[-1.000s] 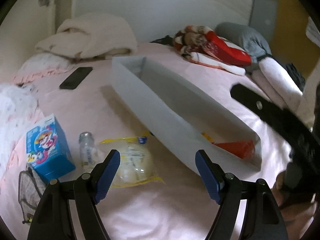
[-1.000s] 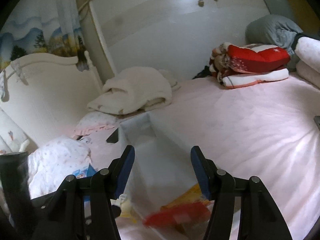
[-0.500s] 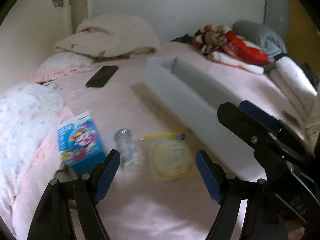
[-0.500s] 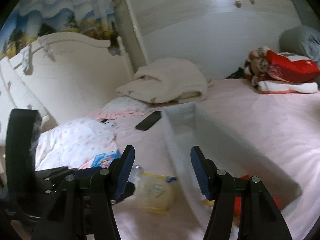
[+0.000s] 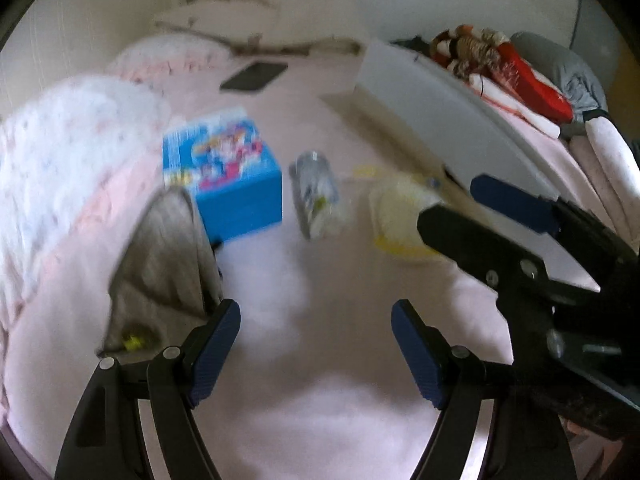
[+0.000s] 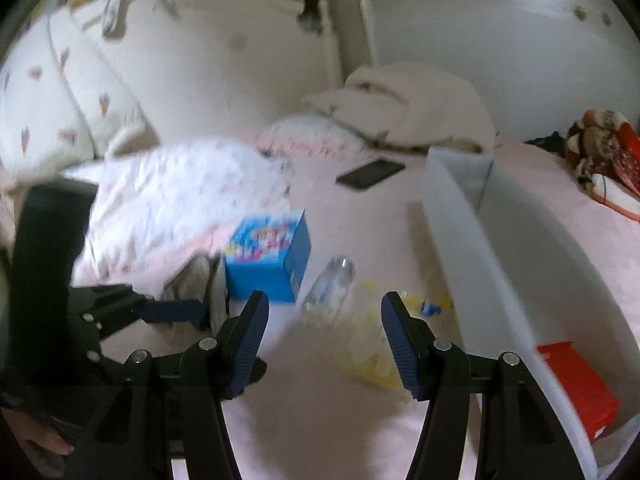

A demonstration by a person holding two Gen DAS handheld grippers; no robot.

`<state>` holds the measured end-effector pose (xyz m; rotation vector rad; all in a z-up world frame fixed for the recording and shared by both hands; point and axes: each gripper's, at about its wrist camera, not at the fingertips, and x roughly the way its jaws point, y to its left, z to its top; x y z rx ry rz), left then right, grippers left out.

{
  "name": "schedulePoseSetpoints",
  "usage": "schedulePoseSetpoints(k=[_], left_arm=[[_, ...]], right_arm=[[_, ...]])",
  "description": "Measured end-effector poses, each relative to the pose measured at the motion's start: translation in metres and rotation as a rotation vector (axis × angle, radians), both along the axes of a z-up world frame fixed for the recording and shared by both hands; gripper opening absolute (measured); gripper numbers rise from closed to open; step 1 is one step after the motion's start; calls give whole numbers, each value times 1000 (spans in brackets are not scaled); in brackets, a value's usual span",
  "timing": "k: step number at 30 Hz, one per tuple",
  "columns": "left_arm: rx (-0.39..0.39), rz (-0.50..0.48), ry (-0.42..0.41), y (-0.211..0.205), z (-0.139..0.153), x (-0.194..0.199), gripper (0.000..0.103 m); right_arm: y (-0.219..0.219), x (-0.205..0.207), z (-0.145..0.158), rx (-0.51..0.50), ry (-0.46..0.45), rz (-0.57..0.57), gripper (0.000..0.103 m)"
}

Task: Organize objects
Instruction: 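Move the right gripper down to the clear bag of buns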

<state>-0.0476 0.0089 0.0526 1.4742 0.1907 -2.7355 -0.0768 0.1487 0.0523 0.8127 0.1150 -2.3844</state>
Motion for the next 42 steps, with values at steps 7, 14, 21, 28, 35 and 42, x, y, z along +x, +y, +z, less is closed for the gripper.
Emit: schedulePoseSetpoints(k=[7,14,21,28,35,42], left_arm=[[-83,-39,-21,2,-13,5,76],[-114,-61,-47,7,-20,13,76],[55,-4,-127,-10,-38,6,76],[82,18,-106,-13,-38,10,77],[-57,-20,-97,5,-42,13,78],[-30,-15,-94,-3,-41,12,78]], right_arm=[[-6,-12,-28,109,-92,-16,59],[-17,-18,-45,235,-117,9,60],[-16,-20,-48,261,-102,15,65],[-5,-28,-31,145,-75,-64,65],[-15,-47,-77,289,-234,-127,79],[3,-61,-66,74,-346,-137,22]])
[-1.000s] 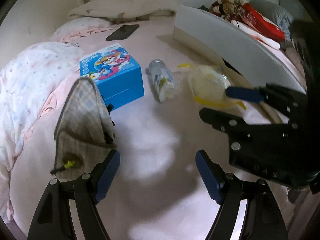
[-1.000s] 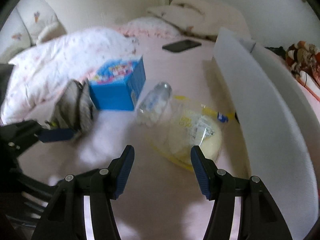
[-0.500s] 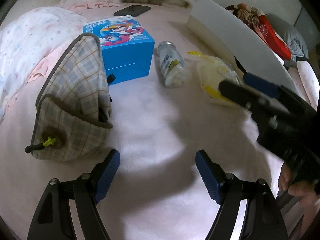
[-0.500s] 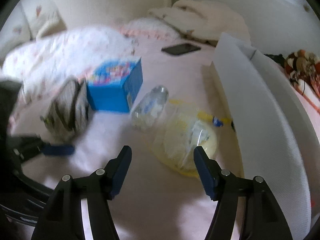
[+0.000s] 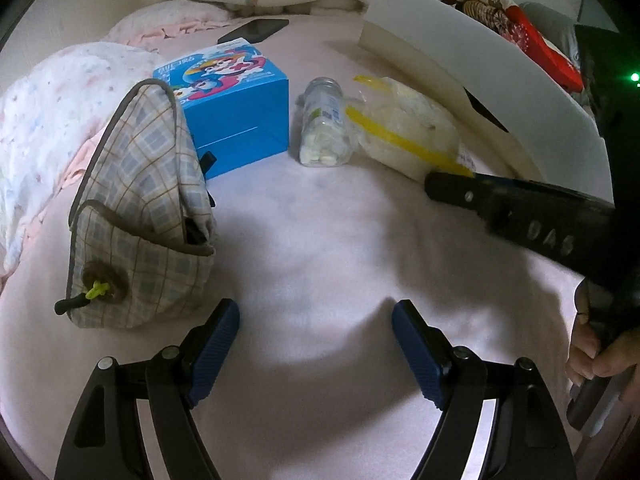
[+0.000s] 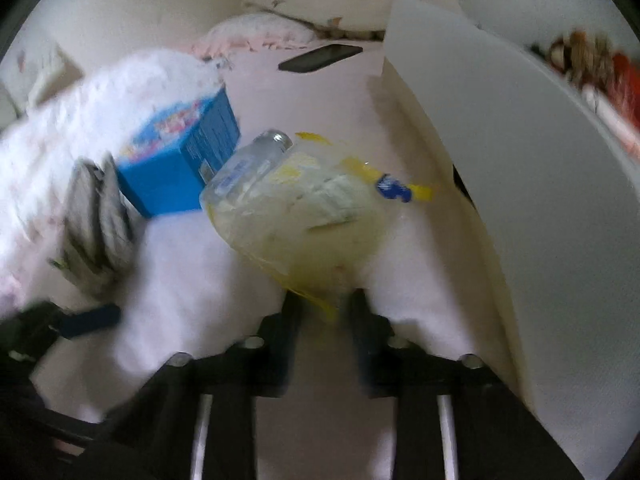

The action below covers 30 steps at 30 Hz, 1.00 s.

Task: Organize objects
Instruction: 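Move the right gripper down to the clear bag of buns, then close the right gripper around the bun bag's yellow-zip edge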

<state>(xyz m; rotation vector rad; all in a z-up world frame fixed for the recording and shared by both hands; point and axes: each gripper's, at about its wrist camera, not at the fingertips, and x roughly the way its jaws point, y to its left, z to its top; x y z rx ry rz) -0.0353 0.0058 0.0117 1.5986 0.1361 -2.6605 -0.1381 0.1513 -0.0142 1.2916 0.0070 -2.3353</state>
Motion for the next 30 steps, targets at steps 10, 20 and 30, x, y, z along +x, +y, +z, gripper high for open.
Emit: schedulePoseSetpoints(k=[10,20,30], left_arm=[[17,12,7,-1,0,-4,79],[20,-11,31,0,-3,0,84],[29,67,141,-12,-10,-5,91]], right_arm=[[-2,2,22,-118,55,-20,17],[-30,2,36,-88,217,88,71],[-18,-50,8,-62,-57,75,72]])
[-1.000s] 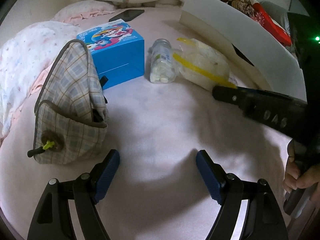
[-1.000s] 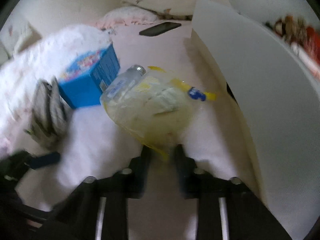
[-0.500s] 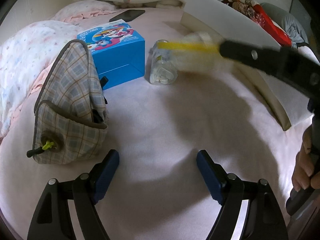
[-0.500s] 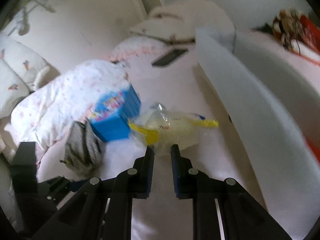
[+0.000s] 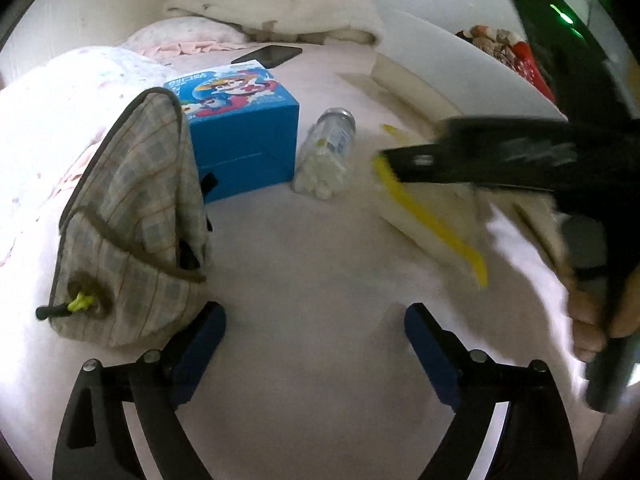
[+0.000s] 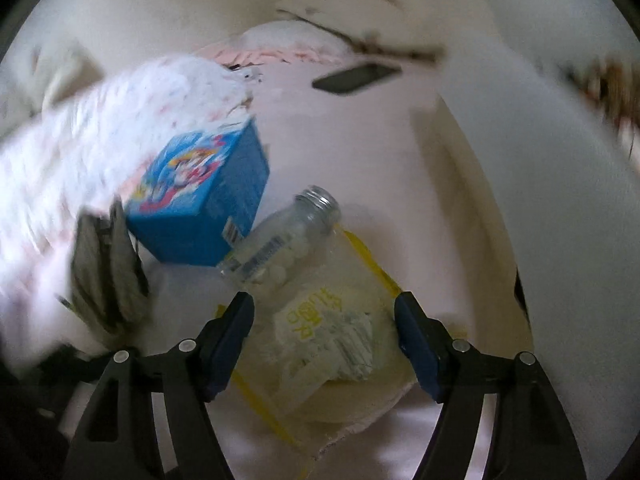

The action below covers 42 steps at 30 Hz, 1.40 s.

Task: Organize objects
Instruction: 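Close the right gripper around the bun bag's yellow-zip edge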

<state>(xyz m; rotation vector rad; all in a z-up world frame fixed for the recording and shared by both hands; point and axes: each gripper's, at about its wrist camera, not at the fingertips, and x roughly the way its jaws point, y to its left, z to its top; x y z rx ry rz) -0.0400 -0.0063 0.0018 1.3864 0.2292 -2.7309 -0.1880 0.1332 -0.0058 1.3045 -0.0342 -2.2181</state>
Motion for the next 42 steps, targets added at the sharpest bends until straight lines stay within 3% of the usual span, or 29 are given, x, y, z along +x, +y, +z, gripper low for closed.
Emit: schedulePoseSetpoints(k=[2,4,6,12,16,21,28,36,42], left_arm=[[-6,-12,-2,3,0,1,94],[-31,-19,-12,14,-1,0,95],[-35,-22,-18,17,0,3,95],[-42,-34,-40,20,1,1,95],[-44,-71,-74,27,4,7,95],[-51,-118,-115,33,7,15,94],[31,-112,-176,27,16,18,92],[31,-109,-166,25,26,29,92],[48,-109,-163,26,30,29,92]], right_arm=[[10,-6,-1,-49,-96,17,72],[11,-4,0,-30,-153,105,72],[9,4,0,2,-170,186,72],[5,23,1,39,-193,233,72],[11,31,-1,12,-236,212,72],[20,50,-3,13,-225,226,72],[27,60,-5,-46,-228,152,72],[27,74,-3,-48,-172,77,72],[37,78,-5,-93,-192,26,72]])
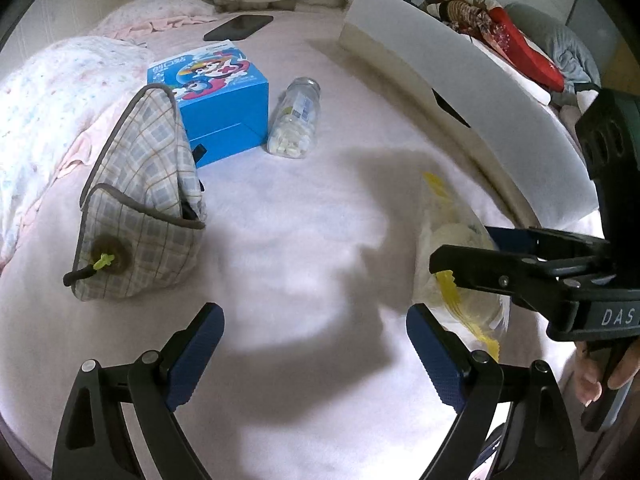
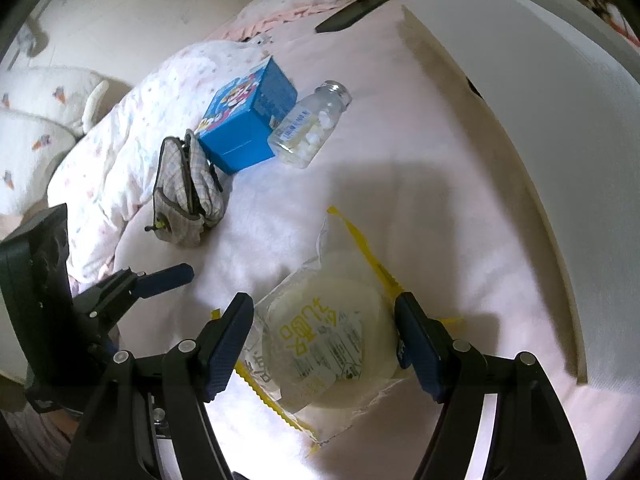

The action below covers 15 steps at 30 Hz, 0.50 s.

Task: Organize objects
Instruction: 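Close the right gripper around the bun bag's yellow-zip edge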

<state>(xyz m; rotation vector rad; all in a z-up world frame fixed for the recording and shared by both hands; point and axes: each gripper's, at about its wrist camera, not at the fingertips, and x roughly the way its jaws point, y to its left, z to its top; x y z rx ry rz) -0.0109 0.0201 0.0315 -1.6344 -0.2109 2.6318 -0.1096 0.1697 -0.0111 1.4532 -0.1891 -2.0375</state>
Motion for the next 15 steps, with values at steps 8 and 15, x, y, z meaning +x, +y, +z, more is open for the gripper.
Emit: schedulePoseSetpoints(k=[8,15], left_arm=[[12,-13,-6,-4,1,-3,92],[-135,-46,-41,5,-4,-5,92]], right_arm=[[1,10,17,79,106,-30,65],[-10,22,12,141,242,103,74]])
